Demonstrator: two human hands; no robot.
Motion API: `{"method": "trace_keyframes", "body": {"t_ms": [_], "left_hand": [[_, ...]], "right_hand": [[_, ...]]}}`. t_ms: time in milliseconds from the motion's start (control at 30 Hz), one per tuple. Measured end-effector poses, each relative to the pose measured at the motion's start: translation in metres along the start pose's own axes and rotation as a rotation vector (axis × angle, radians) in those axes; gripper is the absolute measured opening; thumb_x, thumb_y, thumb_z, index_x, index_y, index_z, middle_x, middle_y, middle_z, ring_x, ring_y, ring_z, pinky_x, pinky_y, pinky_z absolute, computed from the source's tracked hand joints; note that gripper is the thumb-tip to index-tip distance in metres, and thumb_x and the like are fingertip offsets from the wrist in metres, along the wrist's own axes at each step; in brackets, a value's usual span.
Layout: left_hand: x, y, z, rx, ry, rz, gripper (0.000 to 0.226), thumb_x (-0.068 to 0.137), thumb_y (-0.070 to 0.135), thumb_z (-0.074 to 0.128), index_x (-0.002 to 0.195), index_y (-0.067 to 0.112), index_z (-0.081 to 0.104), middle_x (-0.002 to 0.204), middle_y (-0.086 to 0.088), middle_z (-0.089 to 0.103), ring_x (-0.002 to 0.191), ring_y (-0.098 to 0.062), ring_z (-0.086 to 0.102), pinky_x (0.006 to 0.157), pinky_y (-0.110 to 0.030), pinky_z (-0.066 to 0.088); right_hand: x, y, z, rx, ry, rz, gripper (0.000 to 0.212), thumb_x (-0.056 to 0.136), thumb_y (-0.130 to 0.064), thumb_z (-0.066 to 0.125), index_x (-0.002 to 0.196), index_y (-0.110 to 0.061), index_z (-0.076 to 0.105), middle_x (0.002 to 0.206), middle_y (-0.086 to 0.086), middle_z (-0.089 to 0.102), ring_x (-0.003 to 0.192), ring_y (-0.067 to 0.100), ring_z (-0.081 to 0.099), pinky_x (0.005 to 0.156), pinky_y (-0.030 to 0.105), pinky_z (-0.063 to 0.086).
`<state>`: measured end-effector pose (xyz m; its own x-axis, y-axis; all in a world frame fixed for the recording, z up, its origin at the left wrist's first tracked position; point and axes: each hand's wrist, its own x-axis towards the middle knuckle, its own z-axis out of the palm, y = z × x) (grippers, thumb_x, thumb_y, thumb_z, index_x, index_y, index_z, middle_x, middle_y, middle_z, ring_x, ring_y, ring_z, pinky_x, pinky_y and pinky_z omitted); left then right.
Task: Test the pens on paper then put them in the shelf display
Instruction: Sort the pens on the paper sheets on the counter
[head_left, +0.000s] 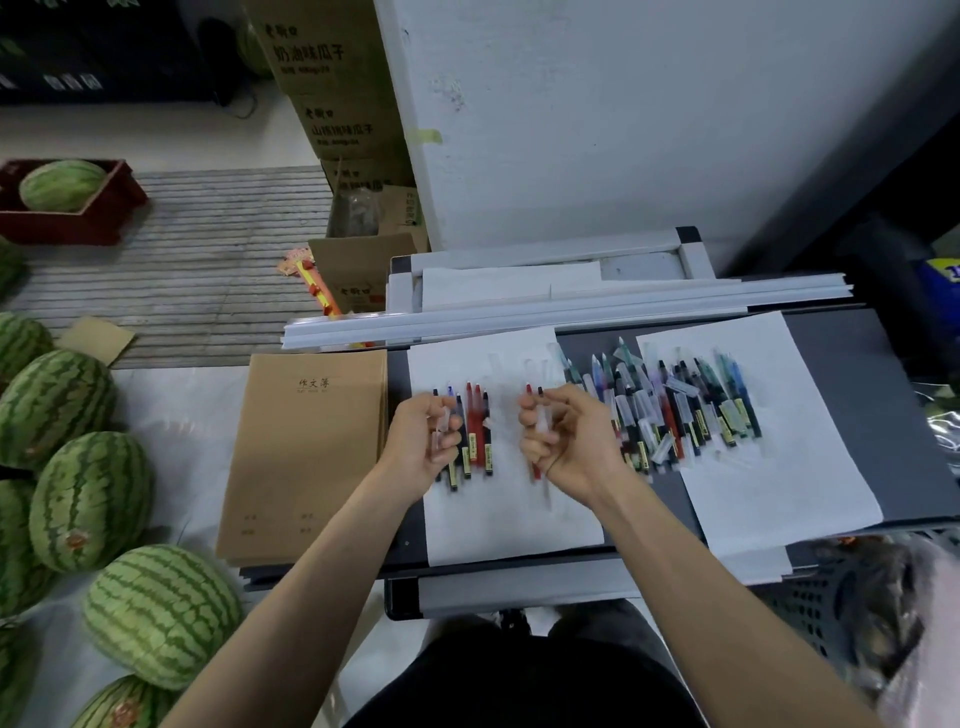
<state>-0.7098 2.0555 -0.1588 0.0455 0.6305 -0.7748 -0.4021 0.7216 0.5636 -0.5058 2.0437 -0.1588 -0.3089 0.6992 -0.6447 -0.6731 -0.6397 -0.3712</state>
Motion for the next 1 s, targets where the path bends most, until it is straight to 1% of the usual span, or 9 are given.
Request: {"method": "trace_keyframes", "body": {"t_ms": [300,400,500,567,633,700,767,867,1000], "left_hand": [[0.003,-0.012,0.005,0.115,0.032,-0.014,0.014,0.081,0.007,0.039,0.076,0.021,0.041,0.066,0.0,0.045,0.043,-0.012,0.029,0.035,-0.019,0.018],[-0.001,-0.01,0.001,-0.013,-0.029,-0.036,0.009,0.085,0.016,0.044,0.076,0.019,0.045,0.066,0.001,0.047,0.046,-0.013,0.034,0.037,-0.02,0.021],[-0.004,-0.004,0.0,-0.086,-0.048,-0.023,0.024,0.087,0.026,0.049,0.064,0.02,0.046,0.064,0.001,0.046,0.049,-0.014,0.034,0.04,-0.021,0.02],[-0.004,-0.003,0.002,0.063,0.011,0.014,0.038,0.096,0.025,0.052,0.059,0.022,0.039,0.06,0.003,0.036,0.048,-0.013,0.027,0.042,-0.023,0.019],[-0.002,-0.007,0.003,0.412,0.117,0.152,0.042,0.1,0.024,0.057,0.062,0.014,0.042,0.056,0.001,0.032,0.045,-0.014,0.023,0.044,-0.025,0.022],[0.0,-0.013,0.004,0.883,0.168,0.378,0.04,0.1,0.031,0.061,0.072,0.003,0.058,0.055,-0.001,0.049,0.045,-0.014,0.039,0.051,-0.028,0.036],[-0.001,-0.017,0.007,1.267,0.14,0.52,0.024,0.098,0.041,0.061,0.093,0.019,0.069,0.069,0.006,0.068,0.057,-0.011,0.062,0.059,-0.028,0.05],[0.002,-0.021,0.013,1.634,0.121,0.595,0.026,0.096,0.052,0.059,0.116,0.036,0.056,0.082,0.012,0.064,0.064,-0.012,0.062,0.058,-0.028,0.049],[0.012,-0.021,0.015,1.789,0.095,0.729,0.043,0.094,0.051,0.062,0.134,0.036,0.055,0.078,0.016,0.051,0.068,-0.011,0.051,0.056,-0.026,0.035]], "right_hand": [[0.011,0.022,0.003,0.05,0.149,0.044,0.032,0.11,-0.029,0.05,0.088,-0.013,0.066,0.057,-0.009,0.034,0.042,0.005,0.024,0.041,0.019,0.014],[0.004,0.017,-0.002,0.119,0.172,0.041,0.032,0.109,-0.028,0.052,0.084,-0.011,0.064,0.061,-0.003,0.046,0.047,0.007,0.042,0.038,0.016,0.034],[-0.005,0.007,-0.008,0.11,0.155,-0.007,0.03,0.108,-0.021,0.051,0.085,-0.007,0.064,0.076,0.007,0.062,0.06,0.015,0.056,0.047,0.021,0.048],[-0.01,0.002,-0.014,-0.089,0.165,-0.047,0.032,0.108,-0.023,0.052,0.082,-0.01,0.064,0.071,0.003,0.056,0.054,0.014,0.046,0.045,0.022,0.038],[-0.015,0.003,-0.021,-0.489,0.242,-0.131,0.034,0.106,-0.029,0.058,0.077,-0.011,0.064,0.061,-0.002,0.05,0.048,0.012,0.039,0.042,0.021,0.03],[-0.02,0.012,-0.022,-1.052,0.313,-0.236,0.036,0.102,-0.037,0.064,0.075,-0.013,0.066,0.055,-0.01,0.055,0.045,0.009,0.046,0.043,0.018,0.036],[-0.021,0.027,-0.021,-1.478,0.357,-0.299,0.032,0.098,-0.047,0.066,0.081,-0.02,0.069,0.064,-0.011,0.067,0.056,0.006,0.061,0.054,0.021,0.049],[-0.021,0.046,-0.017,-1.773,0.441,-0.34,0.031,0.097,-0.051,0.062,0.096,-0.02,0.066,0.085,-0.001,0.071,0.076,0.021,0.068,0.069,0.035,0.058],[-0.017,0.058,-0.017,-2.026,0.501,-0.399,0.038,0.1,-0.049,0.057,0.108,-0.012,0.06,0.096,0.011,0.072,0.086,0.034,0.071,0.069,0.038,0.055]]}}
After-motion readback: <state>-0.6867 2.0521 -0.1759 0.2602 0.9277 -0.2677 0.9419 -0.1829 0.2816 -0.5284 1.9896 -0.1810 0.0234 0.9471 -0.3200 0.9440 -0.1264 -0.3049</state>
